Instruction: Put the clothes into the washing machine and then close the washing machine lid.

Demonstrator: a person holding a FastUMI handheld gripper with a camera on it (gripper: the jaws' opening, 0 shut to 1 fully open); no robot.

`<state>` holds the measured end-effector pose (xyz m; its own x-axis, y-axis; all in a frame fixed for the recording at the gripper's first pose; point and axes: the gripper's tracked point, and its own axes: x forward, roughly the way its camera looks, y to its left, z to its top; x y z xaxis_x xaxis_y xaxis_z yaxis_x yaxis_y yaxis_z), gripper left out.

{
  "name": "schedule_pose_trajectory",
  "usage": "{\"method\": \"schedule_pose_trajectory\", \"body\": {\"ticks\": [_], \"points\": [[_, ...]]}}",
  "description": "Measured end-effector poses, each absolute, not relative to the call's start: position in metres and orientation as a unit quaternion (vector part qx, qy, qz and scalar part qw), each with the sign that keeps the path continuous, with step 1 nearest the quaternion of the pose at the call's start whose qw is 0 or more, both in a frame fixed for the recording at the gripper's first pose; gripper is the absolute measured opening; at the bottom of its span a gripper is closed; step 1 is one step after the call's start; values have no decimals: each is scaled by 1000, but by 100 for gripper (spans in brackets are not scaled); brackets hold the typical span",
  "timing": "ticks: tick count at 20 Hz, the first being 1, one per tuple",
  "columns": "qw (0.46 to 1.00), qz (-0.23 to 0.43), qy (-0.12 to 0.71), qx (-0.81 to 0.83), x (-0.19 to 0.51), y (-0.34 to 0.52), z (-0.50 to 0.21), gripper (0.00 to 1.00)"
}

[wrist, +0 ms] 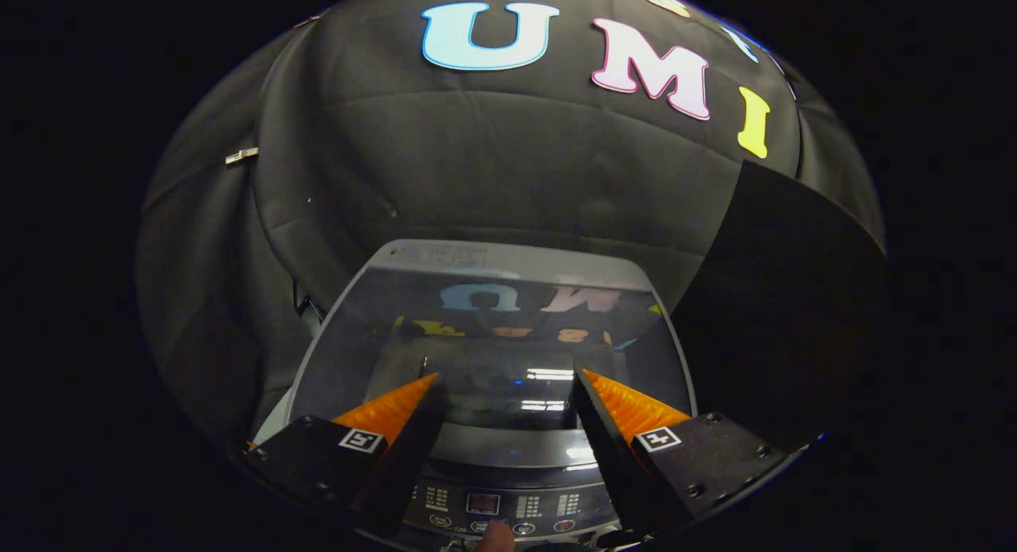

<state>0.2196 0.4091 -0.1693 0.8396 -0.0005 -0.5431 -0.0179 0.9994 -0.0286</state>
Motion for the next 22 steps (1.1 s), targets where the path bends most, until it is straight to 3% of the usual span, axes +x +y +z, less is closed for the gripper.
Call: {"method": "schedule_pose_trajectory", "body": {"ticks": [10, 22], "points": [[976, 7, 216, 25, 196, 394, -107, 99], [998, 13, 65, 7, 120, 288, 59, 98]]}}
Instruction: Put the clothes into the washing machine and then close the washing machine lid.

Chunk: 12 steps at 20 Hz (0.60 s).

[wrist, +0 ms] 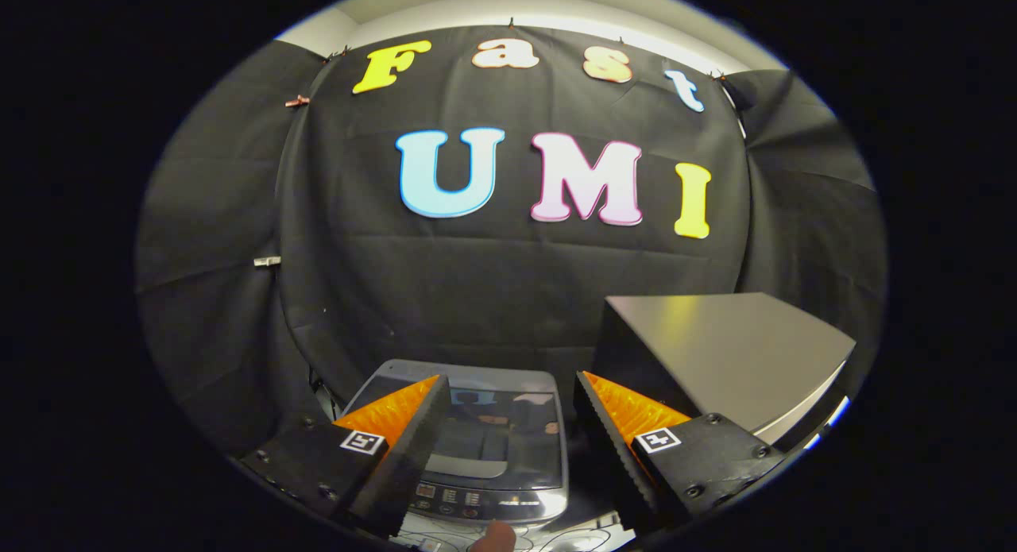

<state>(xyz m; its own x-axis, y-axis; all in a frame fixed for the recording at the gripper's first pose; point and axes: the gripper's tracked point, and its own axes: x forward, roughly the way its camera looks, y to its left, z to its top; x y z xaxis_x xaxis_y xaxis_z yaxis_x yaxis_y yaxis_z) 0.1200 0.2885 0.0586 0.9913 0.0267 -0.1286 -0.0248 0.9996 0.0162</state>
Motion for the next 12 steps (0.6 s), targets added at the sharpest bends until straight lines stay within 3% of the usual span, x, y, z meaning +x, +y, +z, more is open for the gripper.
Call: {"method": "schedule_pose_trajectory", "body": {"ticks": [12], "points": [[1000, -9, -9, 12, 37, 105, 82, 98]]}}
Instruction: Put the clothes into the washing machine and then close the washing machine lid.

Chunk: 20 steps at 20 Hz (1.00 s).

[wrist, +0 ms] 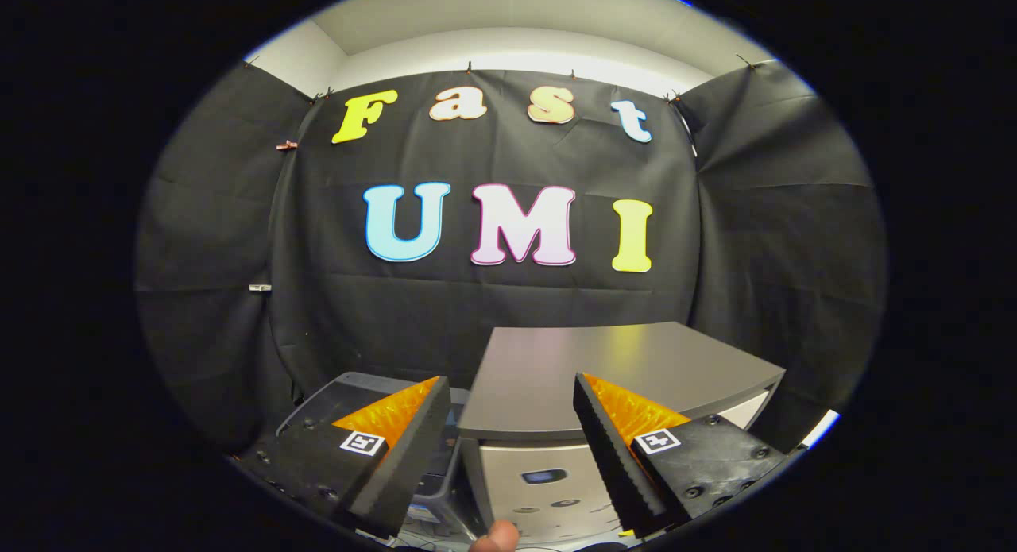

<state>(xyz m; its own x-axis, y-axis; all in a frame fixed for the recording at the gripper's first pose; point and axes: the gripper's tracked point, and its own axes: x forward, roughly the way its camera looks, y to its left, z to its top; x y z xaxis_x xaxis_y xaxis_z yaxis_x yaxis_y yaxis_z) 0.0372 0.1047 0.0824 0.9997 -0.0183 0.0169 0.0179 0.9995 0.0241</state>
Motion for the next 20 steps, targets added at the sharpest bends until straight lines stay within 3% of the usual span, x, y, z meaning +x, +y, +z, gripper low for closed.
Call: {"method": "schedule_pose_trajectory", "body": {"ticks": [10, 20], "points": [[998, -38, -48, 30, -13, 10, 66, 98], [998, -32, -58, 16, -24, -4, 40, 98]]}}
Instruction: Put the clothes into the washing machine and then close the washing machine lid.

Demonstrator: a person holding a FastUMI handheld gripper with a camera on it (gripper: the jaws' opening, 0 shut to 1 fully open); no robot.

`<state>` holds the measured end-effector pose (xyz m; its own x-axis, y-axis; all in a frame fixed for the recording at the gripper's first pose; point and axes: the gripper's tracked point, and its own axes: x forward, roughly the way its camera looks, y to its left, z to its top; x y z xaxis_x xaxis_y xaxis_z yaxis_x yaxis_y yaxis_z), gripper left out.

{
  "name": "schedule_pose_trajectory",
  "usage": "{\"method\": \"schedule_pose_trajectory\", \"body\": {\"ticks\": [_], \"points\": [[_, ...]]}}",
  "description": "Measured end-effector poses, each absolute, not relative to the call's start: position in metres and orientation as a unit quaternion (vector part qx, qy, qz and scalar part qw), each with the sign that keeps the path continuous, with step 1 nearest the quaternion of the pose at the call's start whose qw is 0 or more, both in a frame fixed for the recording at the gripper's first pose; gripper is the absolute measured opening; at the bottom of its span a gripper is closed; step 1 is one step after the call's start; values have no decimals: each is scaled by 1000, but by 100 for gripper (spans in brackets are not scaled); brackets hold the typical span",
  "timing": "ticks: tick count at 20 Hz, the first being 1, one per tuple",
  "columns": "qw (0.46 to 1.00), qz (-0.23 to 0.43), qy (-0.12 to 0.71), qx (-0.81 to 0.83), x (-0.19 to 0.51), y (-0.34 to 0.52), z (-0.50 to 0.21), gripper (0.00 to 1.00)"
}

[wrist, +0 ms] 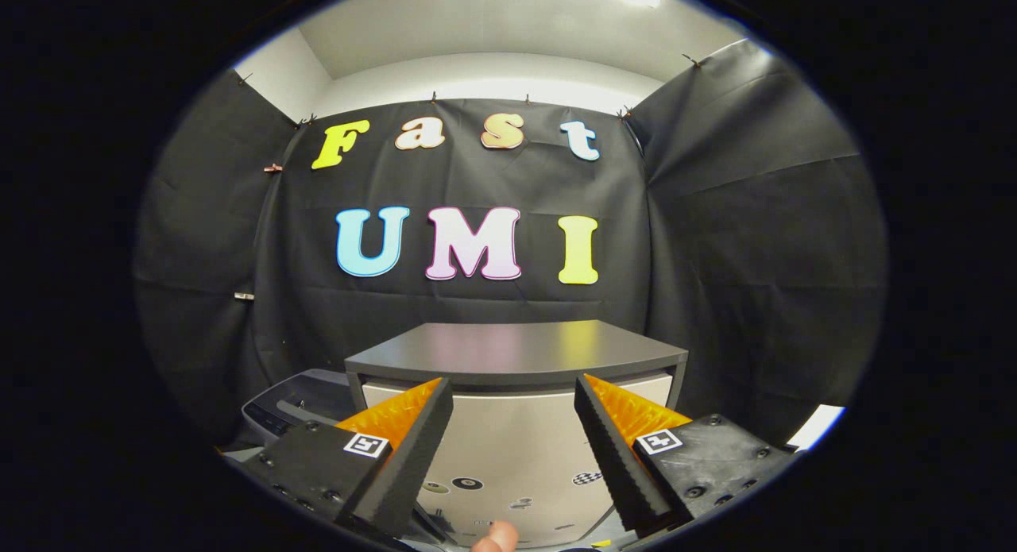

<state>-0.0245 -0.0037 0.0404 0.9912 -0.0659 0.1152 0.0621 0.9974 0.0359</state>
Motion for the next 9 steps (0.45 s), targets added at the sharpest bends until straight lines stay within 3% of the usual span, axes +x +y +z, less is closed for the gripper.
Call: {"method": "schedule_pose_trajectory", "body": {"ticks": [9], "points": [[999, -19, -45, 11, -13, 10, 30, 98]]}}
